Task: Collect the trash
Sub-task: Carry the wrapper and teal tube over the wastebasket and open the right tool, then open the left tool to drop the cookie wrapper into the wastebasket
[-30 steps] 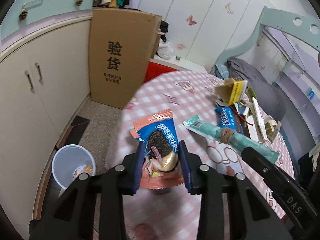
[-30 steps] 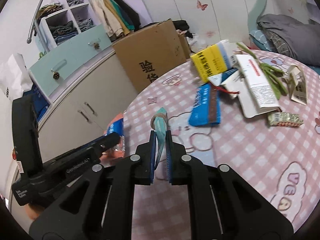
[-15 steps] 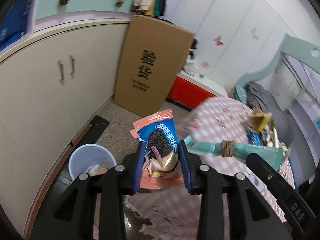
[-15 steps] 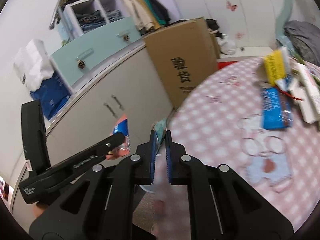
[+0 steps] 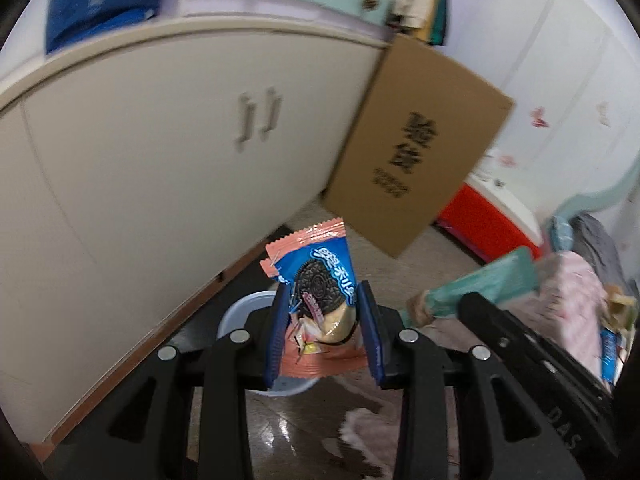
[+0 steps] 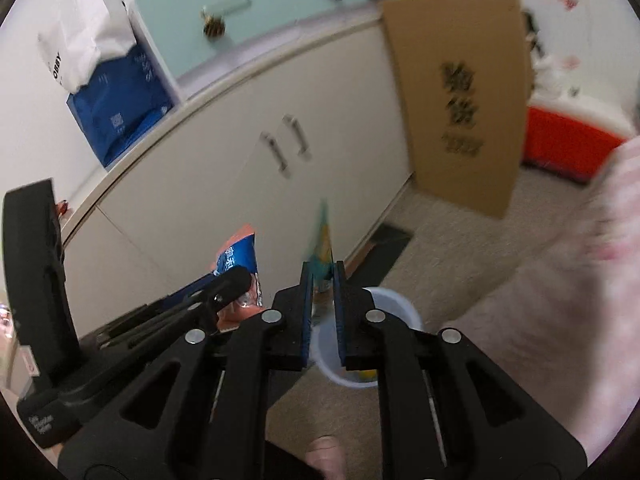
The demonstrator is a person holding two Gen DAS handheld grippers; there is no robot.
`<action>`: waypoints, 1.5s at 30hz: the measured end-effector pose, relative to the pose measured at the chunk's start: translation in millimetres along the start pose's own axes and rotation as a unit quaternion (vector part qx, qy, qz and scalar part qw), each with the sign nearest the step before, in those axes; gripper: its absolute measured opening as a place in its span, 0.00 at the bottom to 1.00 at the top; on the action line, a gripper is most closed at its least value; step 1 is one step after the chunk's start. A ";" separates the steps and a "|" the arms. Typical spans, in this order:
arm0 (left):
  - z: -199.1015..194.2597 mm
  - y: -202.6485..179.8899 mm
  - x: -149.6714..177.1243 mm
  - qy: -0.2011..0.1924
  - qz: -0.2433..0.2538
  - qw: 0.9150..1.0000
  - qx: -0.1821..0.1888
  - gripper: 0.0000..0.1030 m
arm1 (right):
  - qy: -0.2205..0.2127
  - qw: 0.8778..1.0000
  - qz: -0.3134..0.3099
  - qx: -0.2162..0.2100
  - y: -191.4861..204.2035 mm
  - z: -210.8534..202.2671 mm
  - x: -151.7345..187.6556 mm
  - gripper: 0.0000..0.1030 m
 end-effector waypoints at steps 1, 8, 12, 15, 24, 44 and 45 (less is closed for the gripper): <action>6.1 10.3 -0.5 0.004 -0.007 1.000 -0.009 0.32 | 0.001 1.000 -0.004 0.011 0.0 5.2 1.8 0.46; 33.8 42.9 7.4 0.030 -0.020 0.999 -0.039 0.33 | 0.018 1.000 0.005 0.025 -4.8 25.1 18.6 0.59; 36.2 41.2 13.5 0.036 -0.015 0.999 -0.036 0.33 | 0.016 0.999 0.005 0.041 -11.0 21.0 24.2 0.60; 37.6 35.2 15.7 0.037 -0.010 0.999 -0.036 0.33 | 0.012 0.999 0.003 0.051 -16.0 15.0 24.5 0.62; 35.7 25.1 14.9 0.033 0.003 0.999 -0.037 0.34 | -0.032 0.995 -0.001 0.090 -31.0 -10.6 15.4 0.67; 18.6 5.8 1.9 0.009 0.004 1.000 -0.029 0.66 | -0.065 0.992 0.013 0.107 -44.3 -33.2 6.5 0.70; 13.9 4.1 1.4 0.006 0.007 1.000 -0.027 0.66 | -0.067 0.992 0.014 0.108 -44.0 -36.4 5.9 0.70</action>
Point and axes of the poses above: each gripper's, at about its wrist camera, not at the fingertips, and z roughly the way its jaws point, y to its left, x to its underside, the point moved 8 cm from there along z, roughly the way its jaws point, and after that the axes turned 4 degrees about -y, right-handed, at the moved point
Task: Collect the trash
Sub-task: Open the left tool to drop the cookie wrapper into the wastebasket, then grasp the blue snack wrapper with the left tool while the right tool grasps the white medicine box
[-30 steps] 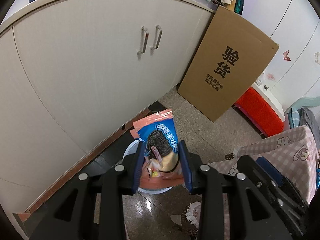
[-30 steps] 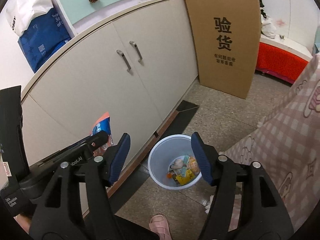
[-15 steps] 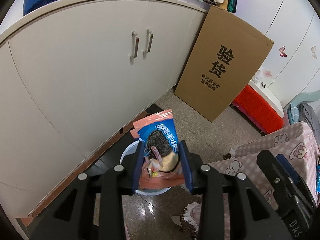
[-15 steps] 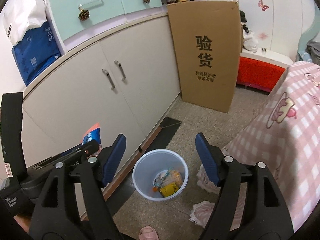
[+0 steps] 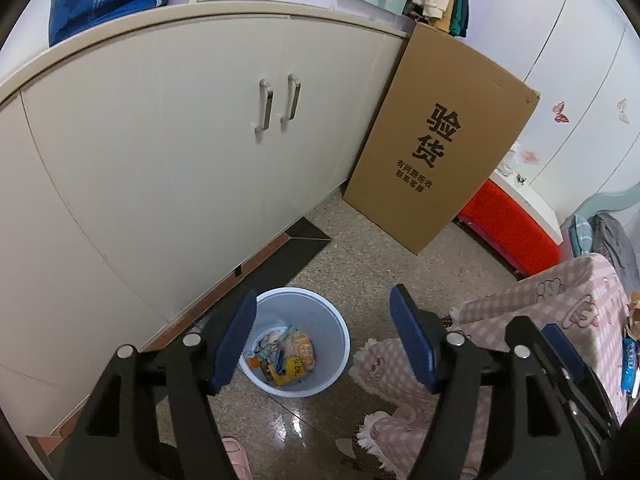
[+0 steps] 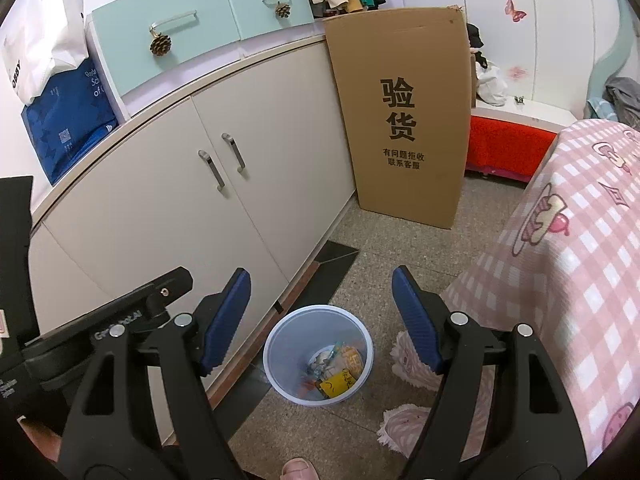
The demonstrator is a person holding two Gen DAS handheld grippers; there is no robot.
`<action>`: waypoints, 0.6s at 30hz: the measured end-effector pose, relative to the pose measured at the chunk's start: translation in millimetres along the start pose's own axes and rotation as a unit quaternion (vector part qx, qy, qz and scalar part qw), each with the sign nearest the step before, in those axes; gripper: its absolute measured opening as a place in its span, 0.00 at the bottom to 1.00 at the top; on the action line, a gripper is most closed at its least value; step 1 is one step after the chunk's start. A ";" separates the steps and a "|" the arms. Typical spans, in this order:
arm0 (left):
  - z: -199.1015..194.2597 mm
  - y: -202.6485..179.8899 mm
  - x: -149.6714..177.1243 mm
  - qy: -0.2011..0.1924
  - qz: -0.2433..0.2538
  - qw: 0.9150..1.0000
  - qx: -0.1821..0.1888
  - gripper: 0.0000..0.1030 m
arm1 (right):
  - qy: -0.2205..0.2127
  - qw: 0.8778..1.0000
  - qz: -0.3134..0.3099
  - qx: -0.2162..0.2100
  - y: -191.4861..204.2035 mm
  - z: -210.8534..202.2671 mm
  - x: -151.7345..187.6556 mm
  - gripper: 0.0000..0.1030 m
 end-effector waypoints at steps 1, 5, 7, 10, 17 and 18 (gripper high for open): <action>-4.1 -1.7 0.2 -0.003 0.002 1.000 0.002 0.66 | -0.003 1.000 0.000 0.001 -0.4 -4.6 -1.5 0.70; -23.4 -10.2 2.2 -0.011 0.007 1.000 0.012 0.66 | -0.015 1.000 0.003 0.005 -2.4 -24.2 -9.0 0.70; -35.0 -15.9 3.4 -0.017 0.009 1.000 0.018 0.66 | -0.023 1.000 0.006 0.006 -6.0 -38.2 -12.0 0.70; -54.9 -27.3 5.0 -0.026 0.017 0.999 0.030 0.67 | -0.036 0.999 0.012 0.010 -13.5 -59.9 -15.1 0.71; -100.9 -77.1 14.3 -0.049 0.056 0.995 0.067 0.69 | -0.079 0.996 0.034 0.028 -51.3 -131.7 -22.2 0.72; -106.0 -85.7 16.8 -0.050 0.064 0.994 0.073 0.69 | -0.083 0.995 0.037 0.030 -57.1 -139.4 -22.2 0.73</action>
Point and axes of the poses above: each gripper's, at about its wrist camera, not at the fingertips, and z roughly the way its jaws point, y to its left, x to its underside, the point moved 8 cm from there along z, roughly the way its jaws point, and after that the axes turned 4 degrees about -y, right-handed, at the moved point
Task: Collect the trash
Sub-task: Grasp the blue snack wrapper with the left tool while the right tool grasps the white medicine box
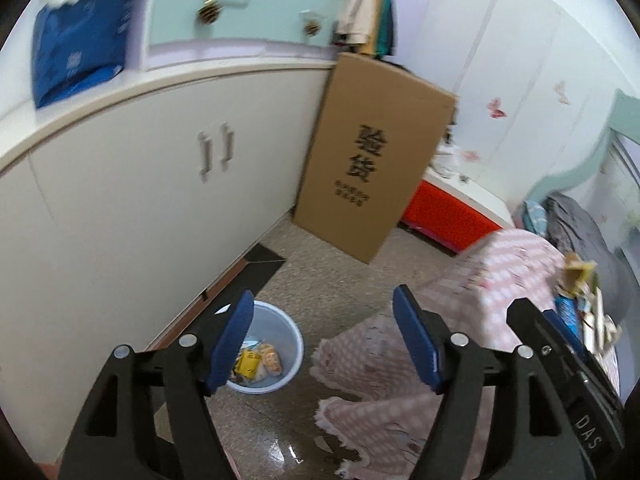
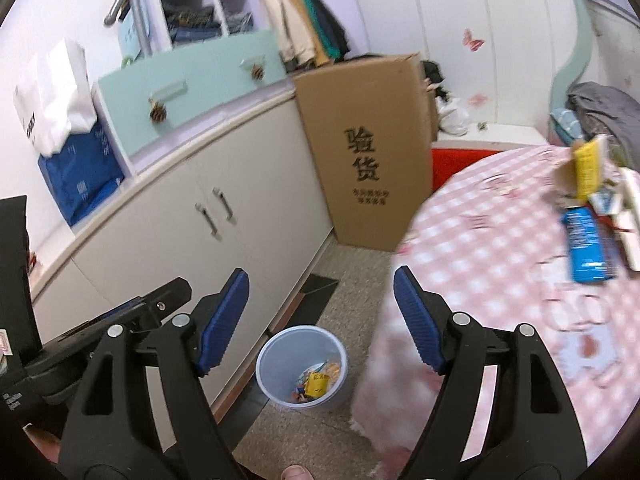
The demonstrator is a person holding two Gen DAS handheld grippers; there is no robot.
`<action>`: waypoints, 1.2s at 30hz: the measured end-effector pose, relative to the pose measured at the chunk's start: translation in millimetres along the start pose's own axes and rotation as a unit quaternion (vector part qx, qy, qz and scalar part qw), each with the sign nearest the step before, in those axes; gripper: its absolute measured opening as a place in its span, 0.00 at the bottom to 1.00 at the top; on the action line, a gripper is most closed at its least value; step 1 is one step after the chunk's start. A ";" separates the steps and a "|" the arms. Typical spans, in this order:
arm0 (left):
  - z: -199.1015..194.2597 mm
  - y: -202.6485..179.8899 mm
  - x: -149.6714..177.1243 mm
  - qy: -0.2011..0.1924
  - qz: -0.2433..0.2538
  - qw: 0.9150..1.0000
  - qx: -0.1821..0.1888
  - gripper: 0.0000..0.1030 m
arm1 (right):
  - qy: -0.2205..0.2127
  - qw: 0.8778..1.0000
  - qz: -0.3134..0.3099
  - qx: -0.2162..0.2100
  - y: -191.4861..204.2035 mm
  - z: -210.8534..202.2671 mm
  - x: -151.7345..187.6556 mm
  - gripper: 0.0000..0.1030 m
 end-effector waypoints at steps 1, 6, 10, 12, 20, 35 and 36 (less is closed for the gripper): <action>-5.8 -14.1 2.3 -0.002 0.010 1.000 0.009 0.69 | -0.006 1.000 0.005 0.005 -11.0 -11.0 -2.5 0.73; -19.0 -74.5 12.9 0.002 0.054 0.997 0.047 0.73 | -0.027 0.998 0.024 0.043 -66.3 -52.2 -12.4 0.74; -19.4 -131.5 26.6 0.029 0.080 0.993 0.086 0.74 | -0.036 0.995 0.052 0.074 -119.1 -77.4 -18.7 0.74; -19.3 -158.9 31.1 0.029 0.101 0.990 0.094 0.74 | -0.040 0.993 0.062 0.095 -149.0 -90.2 -21.5 0.74; 7.5 -269.0 63.9 0.064 0.189 0.972 0.128 0.74 | -0.020 0.983 0.104 0.150 -250.4 -111.3 -21.8 0.74; 82.5 -333.1 94.1 0.127 0.217 0.961 0.119 0.74 | 0.030 0.982 0.122 0.139 -301.4 -74.9 -23.0 0.74; 85.0 -331.8 94.1 0.129 0.212 0.961 0.121 0.71 | 0.033 0.983 0.121 0.135 -300.6 -70.9 -24.1 0.74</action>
Point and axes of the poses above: each gripper's, at about its wrist camera, not at the fingertips, and z roughly the way its jaws point, y to its left, x to its underside, the point moved 8 cm from there along z, roughly the way its jaws point, and after that the axes turned 4 degrees about -y, right-handed, at the moved point
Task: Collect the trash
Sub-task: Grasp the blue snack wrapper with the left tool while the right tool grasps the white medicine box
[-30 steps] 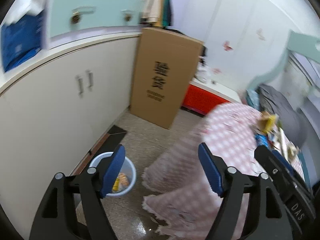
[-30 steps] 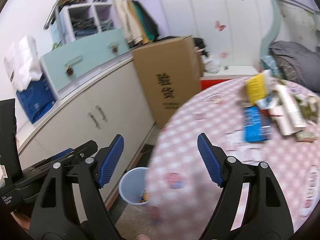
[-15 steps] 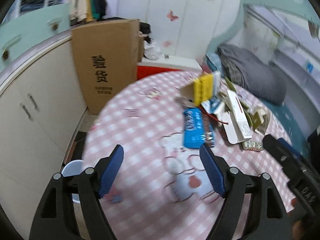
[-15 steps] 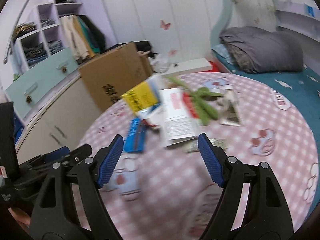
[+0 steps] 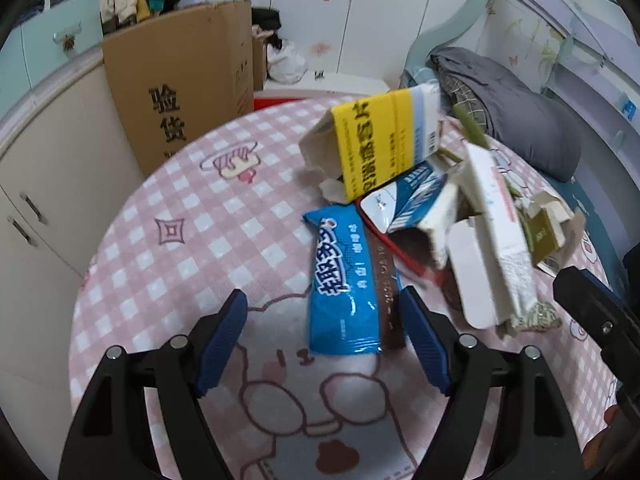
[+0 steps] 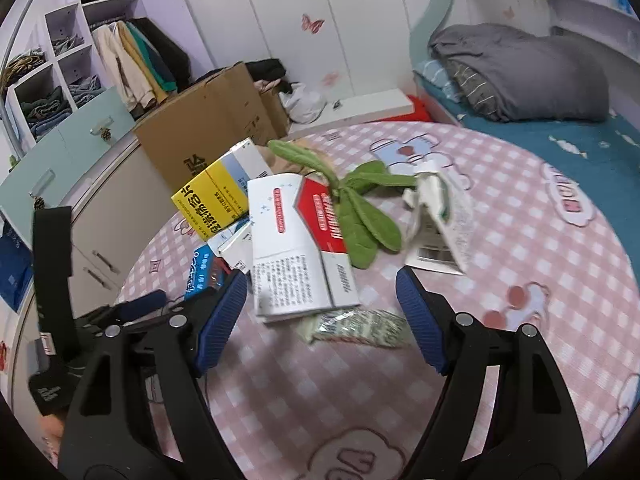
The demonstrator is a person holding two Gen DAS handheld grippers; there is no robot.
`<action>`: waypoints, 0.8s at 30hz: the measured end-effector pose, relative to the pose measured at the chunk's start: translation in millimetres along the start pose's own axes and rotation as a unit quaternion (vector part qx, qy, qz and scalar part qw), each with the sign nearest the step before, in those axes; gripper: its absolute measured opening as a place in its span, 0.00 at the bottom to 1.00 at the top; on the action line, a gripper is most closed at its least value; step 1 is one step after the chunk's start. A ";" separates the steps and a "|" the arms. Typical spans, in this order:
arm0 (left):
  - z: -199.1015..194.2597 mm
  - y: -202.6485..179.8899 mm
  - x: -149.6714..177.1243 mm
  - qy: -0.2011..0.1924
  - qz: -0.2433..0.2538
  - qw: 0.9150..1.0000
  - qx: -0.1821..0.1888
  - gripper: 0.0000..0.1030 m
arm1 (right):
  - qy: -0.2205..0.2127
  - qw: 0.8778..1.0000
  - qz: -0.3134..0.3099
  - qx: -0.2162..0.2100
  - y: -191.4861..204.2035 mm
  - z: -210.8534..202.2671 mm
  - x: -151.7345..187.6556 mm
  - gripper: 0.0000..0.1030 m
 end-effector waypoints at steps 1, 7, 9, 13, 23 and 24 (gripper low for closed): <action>-1.3 2.2 -0.9 -0.006 -0.001 1.000 0.002 0.67 | 0.003 1.000 -0.002 -0.004 2.6 3.7 0.2 0.74; -7.6 13.0 -0.5 -0.009 -0.013 0.999 0.035 0.36 | 0.027 1.000 -0.004 -0.009 12.8 29.7 -1.8 0.74; -9.2 15.9 0.6 -0.011 -0.015 0.999 0.039 0.35 | 0.036 0.999 -0.001 -0.009 13.2 37.4 -1.3 0.74; -18.1 24.3 6.3 -0.017 -0.019 0.999 0.043 0.34 | 0.048 0.999 0.000 -0.012 12.6 44.3 2.4 0.65; -32.6 47.5 10.6 -0.019 -0.059 0.996 0.069 0.00 | 0.028 0.999 0.008 -0.016 7.1 26.0 7.5 0.39; -33.6 47.8 10.9 -0.019 -0.065 0.995 0.073 0.02 | 0.020 1.000 0.007 -0.014 7.0 20.7 6.8 0.39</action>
Point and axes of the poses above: each gripper's, at about its wrist camera, not at the fingertips, and z roughly the way its jaws point, y to its left, x to its underside, the point moved 8 cm from there along z, roughly the way its jaws point, and after that the axes turned 4 degrees about -y, right-handed, at the moved point
